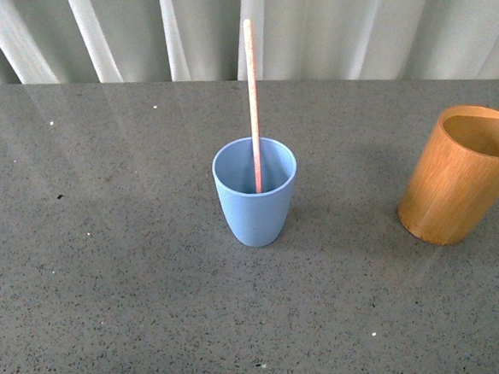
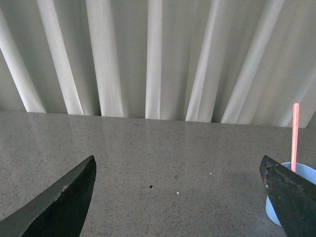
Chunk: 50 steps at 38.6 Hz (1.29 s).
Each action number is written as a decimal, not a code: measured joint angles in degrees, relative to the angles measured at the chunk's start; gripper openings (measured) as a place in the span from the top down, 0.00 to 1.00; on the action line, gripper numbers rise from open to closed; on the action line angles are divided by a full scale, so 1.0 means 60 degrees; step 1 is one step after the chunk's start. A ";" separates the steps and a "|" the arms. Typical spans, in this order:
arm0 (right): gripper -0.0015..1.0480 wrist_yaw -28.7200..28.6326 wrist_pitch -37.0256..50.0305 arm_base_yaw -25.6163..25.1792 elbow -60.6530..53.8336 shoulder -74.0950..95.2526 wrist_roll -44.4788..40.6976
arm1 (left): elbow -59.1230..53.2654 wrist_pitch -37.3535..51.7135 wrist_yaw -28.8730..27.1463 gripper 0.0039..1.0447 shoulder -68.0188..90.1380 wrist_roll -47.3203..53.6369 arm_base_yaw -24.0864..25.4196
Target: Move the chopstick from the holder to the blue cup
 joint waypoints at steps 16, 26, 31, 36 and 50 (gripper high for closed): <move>0.36 0.0000 0.0000 0.0000 0.0000 0.0000 0.0007 | 0.0000 0.0000 0.0000 0.06 0.0004 0.0000 0.0000; 0.10 0.0000 0.0000 0.0000 0.0000 0.0000 0.0040 | 0.0000 0.0000 0.0000 0.06 0.0004 0.0000 0.0000; 0.10 0.0000 0.0000 0.0000 0.0000 0.0000 0.0044 | 0.0000 0.0000 0.0000 0.06 0.0004 0.0000 0.0000; 0.10 0.0000 0.0000 0.0000 0.0000 0.0000 0.0044 | 0.0000 0.0000 0.0000 0.06 0.0004 0.0000 0.0000; 0.10 0.0000 0.0000 0.0000 0.0000 0.0000 0.0044 | 0.0000 0.0000 0.0000 0.06 0.0004 0.0000 0.0000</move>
